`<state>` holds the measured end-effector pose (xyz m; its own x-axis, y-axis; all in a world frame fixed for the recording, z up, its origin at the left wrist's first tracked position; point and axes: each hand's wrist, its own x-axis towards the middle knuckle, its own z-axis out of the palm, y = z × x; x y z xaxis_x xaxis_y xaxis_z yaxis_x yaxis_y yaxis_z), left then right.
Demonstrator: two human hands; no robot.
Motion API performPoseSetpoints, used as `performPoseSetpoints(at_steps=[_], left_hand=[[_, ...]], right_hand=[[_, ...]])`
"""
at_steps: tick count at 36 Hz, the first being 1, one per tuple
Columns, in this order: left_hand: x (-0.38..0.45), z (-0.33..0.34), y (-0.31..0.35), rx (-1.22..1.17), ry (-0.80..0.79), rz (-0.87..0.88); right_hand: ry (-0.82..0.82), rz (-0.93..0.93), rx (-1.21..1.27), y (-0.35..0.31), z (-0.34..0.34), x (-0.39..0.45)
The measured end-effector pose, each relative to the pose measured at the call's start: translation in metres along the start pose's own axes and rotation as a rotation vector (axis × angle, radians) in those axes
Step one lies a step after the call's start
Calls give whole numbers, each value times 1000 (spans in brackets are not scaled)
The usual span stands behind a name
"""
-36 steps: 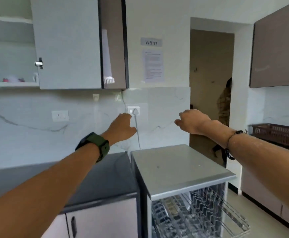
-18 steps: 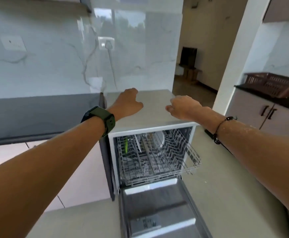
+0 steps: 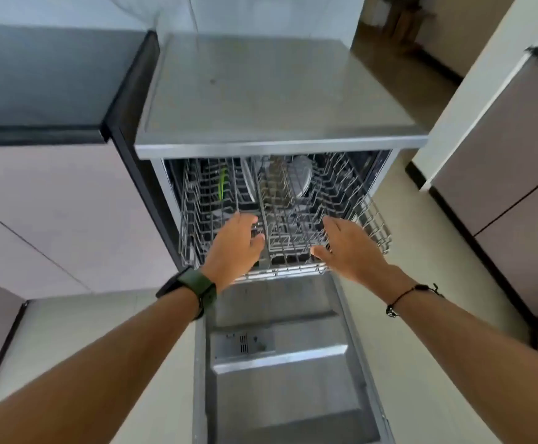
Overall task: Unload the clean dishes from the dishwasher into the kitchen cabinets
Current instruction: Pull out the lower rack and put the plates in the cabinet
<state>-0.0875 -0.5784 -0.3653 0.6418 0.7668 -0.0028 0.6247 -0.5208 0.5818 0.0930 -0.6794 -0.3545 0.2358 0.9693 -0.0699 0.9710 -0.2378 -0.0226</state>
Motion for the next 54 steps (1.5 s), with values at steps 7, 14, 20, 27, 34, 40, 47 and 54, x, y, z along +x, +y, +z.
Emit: performPoseSetpoints(at_steps=[7,14,20,27,34,40,47,54], left_hand=[[-19,114,-82,197,30,77],[-5,170,-123,289,339,235],[26,192,-135,335,469,265],[94,185,-144,153,568,194],[171,163,-147,45,634,-4],[224,154,-156,59,691,-108],[229,164,-165,128,785,-72],[218,151,-151,35,750,-3]], right_hand=[[20,-151,6,50,122,19],[272,-176,18,91,191,40],[435,-215,-24,110,204,71],[449,-211,-32,111,198,132],[462,-204,-35,123,190,220],[442,-213,-54,127,189,272],[430,-230,-95,128,193,270],[413,-207,-49,122,184,260]])
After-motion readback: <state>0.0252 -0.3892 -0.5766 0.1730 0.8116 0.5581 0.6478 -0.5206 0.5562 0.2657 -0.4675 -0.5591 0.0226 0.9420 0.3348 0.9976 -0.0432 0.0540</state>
